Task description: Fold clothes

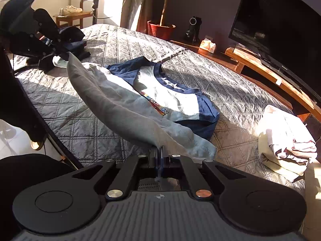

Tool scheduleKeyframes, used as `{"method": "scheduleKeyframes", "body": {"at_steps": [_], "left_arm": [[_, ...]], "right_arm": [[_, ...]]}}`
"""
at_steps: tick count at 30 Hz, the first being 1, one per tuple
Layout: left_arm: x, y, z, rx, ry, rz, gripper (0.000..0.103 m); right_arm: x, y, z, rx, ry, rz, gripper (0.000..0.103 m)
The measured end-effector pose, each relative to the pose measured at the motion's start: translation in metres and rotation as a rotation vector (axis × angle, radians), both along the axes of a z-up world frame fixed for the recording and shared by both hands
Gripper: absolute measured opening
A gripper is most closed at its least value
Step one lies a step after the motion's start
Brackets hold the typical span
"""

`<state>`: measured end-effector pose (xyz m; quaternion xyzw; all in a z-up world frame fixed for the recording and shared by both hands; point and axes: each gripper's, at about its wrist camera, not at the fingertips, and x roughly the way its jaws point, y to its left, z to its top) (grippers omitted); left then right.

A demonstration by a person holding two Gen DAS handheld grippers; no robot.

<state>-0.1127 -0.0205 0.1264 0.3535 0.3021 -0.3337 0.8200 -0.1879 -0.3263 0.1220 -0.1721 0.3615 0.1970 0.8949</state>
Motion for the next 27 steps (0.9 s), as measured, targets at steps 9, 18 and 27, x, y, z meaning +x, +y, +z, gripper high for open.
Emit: {"method": "scheduleKeyframes", "body": {"at_steps": [9, 18, 27], "left_arm": [[0.1, -0.023, 0.026, -0.055, -0.049, 0.016, 0.002], [0.199, -0.055, -0.019, -0.05, -0.027, 0.119, 0.003], [0.223, -0.035, -0.055, -0.088, 0.023, 0.292, 0.013]], "right_arm": [[0.095, -0.027, 0.024, -0.016, -0.034, -0.024, 0.002], [0.209, -0.048, -0.033, -0.025, 0.046, -0.106, 0.002], [0.263, -0.047, -0.097, -0.153, 0.11, -0.255, 0.028]]}}
